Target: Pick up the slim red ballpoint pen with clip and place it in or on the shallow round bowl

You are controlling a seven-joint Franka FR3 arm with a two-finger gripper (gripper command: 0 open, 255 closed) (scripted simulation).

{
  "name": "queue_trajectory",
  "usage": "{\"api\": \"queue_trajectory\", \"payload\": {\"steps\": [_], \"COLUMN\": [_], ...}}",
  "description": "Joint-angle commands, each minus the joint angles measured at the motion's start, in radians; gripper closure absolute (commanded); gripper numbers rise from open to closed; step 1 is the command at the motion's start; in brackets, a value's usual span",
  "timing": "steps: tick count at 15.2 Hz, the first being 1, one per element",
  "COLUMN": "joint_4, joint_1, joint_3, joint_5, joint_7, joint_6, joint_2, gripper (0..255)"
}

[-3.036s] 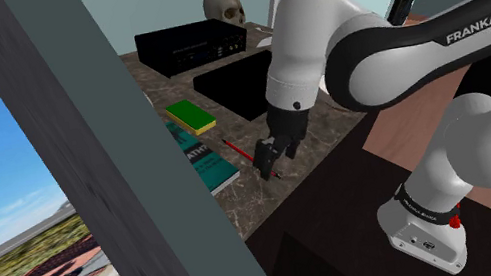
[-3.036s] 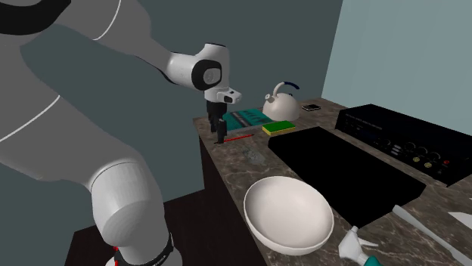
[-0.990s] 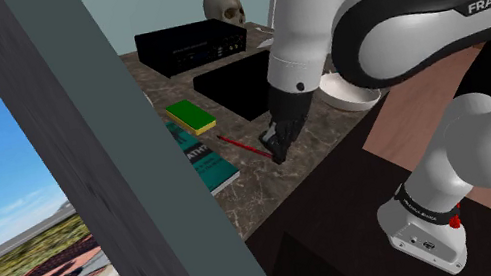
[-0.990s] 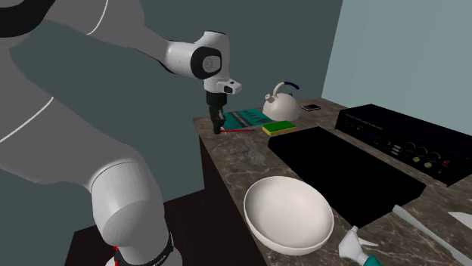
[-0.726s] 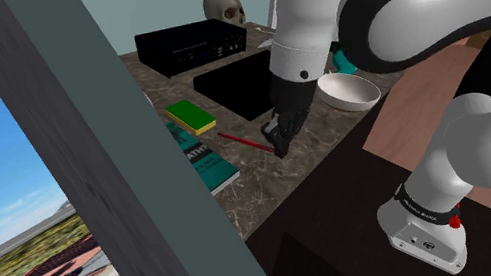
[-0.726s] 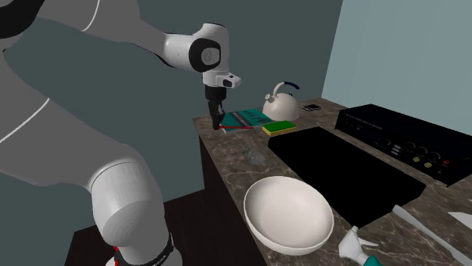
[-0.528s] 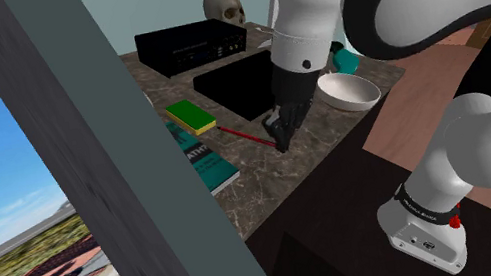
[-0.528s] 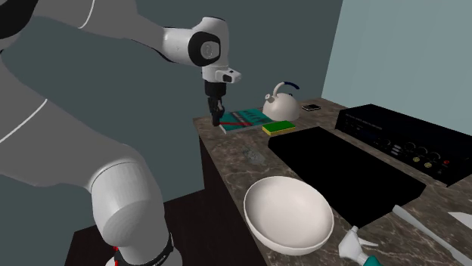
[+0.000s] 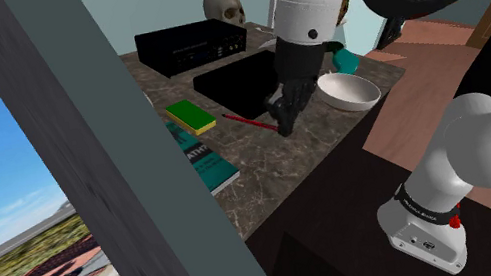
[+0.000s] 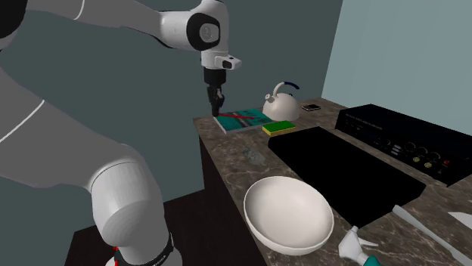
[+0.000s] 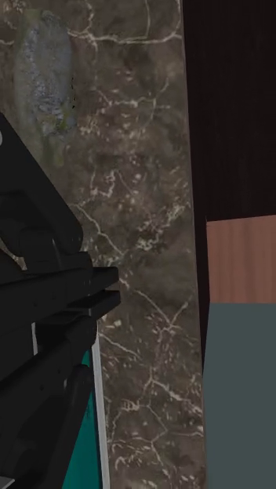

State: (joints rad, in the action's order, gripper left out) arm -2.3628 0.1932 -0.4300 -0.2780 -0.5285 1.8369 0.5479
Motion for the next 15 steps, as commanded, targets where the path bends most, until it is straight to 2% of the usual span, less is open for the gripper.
{"api": "queue_trajectory", "payload": {"steps": [1,8,15], "joint_4": [-0.015,-0.152,-0.234], "joint_1": [-0.002,-0.027,-0.089], "joint_3": [0.024,0.18,0.343], "joint_5": [0.004,0.058,0.168], "joint_7": [0.024,0.183,0.344], "joint_6": [-0.018,-0.085,-0.151], "joint_2": [0.029,0.206,0.336], "gripper": [255,255,255]}}
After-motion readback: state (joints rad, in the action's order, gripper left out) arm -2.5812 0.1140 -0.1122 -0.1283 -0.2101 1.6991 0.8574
